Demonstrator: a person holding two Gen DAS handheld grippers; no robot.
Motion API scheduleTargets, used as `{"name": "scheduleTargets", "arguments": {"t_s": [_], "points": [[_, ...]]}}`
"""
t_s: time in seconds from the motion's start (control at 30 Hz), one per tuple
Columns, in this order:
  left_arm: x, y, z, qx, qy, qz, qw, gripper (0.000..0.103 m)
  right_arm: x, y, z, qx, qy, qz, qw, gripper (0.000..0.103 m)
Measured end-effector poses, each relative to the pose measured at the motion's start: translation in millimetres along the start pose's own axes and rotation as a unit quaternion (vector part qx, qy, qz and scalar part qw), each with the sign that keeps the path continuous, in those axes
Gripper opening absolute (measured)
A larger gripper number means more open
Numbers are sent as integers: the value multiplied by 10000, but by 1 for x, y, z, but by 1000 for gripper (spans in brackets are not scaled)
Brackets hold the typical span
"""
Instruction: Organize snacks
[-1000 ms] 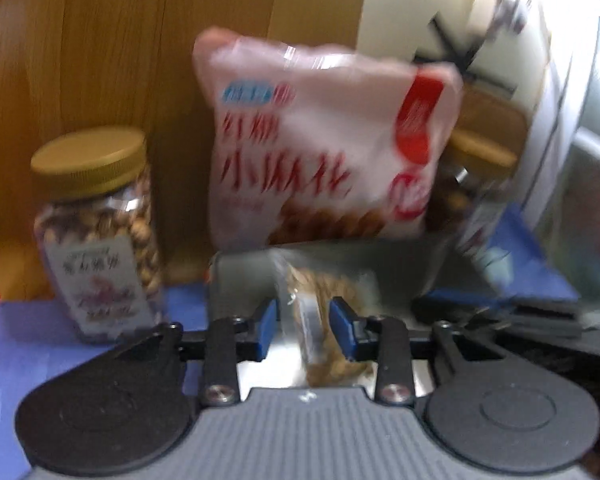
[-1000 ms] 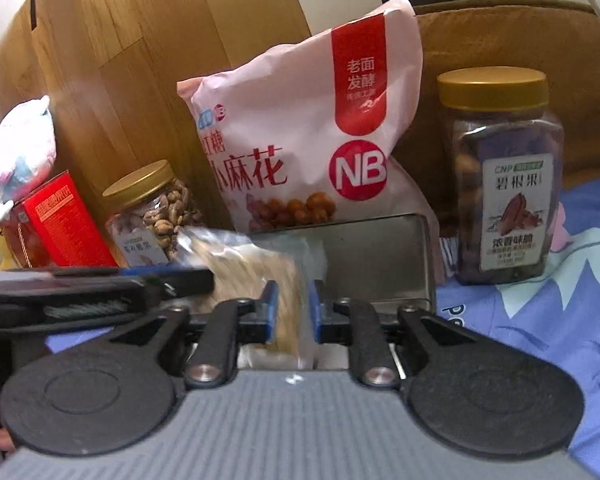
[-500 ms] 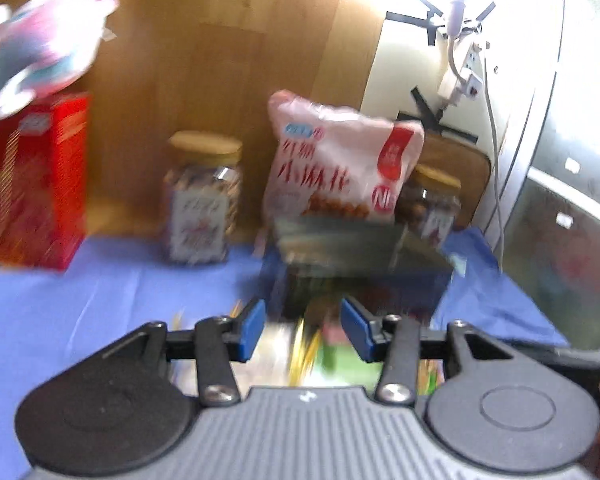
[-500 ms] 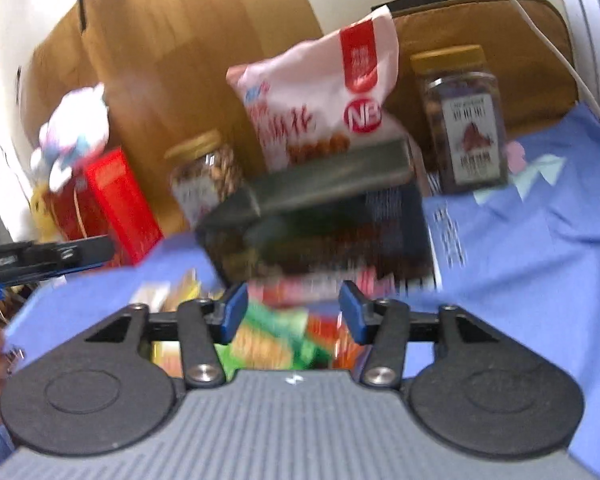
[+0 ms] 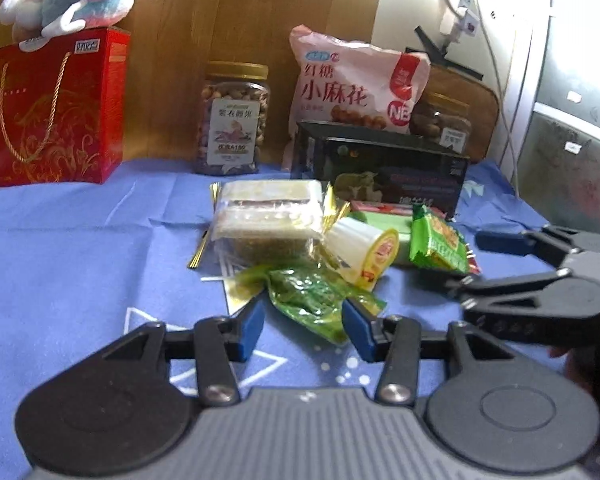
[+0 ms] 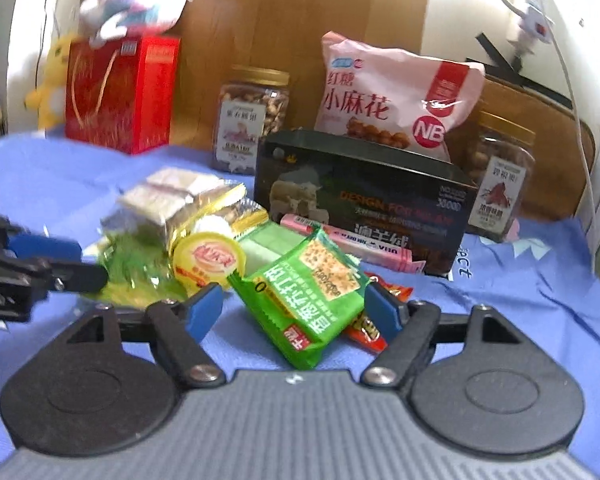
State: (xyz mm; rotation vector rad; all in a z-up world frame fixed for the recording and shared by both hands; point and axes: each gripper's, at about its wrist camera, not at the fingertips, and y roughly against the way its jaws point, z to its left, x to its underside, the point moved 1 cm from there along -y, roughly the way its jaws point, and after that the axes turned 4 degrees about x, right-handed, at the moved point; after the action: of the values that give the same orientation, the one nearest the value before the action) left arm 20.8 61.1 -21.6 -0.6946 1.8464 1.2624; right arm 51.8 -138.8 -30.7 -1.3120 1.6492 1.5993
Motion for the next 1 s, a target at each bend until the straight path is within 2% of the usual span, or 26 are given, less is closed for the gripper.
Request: {"name": "scheduleTargets", "arguments": {"t_s": [0.1, 0.17, 0.4, 0.7, 0.73, 0.8, 0.87, 0.9, 1.0], "points": [[2, 4, -1, 62, -49, -137, 9999, 48, 2, -10, 6, 141, 190, 163, 9996, 81], [4, 7, -3, 110, -100, -228, 9996, 49, 1, -10, 3, 212, 105, 143, 9996, 81], [2, 10, -2, 252, -77, -319, 9991, 55, 3, -15, -25, 209, -790, 385, 9959, 77], [2, 10, 3, 289, 35, -324, 9990, 58, 12, -8, -46, 33, -1749, 246, 9843, 63], [2, 10, 3, 291, 34, -322, 9991, 58, 13, -6, -48, 25, -1849, 224, 9825, 60], [2, 10, 3, 290, 38, -315, 9991, 58, 15, -4, -54, 13, -2059, 153, 9785, 48], [2, 10, 4, 287, 50, -306, 9991, 58, 18, -3, -59, 16, -2271, 163, 9737, 9], [2, 10, 4, 285, 57, -300, 9991, 59, 20, -5, -63, -23, -2403, 212, 9705, 3], [2, 9, 5, 277, 75, -279, 9992, 59, 23, -5, -74, -63, -2778, 227, 9604, 3]]}}
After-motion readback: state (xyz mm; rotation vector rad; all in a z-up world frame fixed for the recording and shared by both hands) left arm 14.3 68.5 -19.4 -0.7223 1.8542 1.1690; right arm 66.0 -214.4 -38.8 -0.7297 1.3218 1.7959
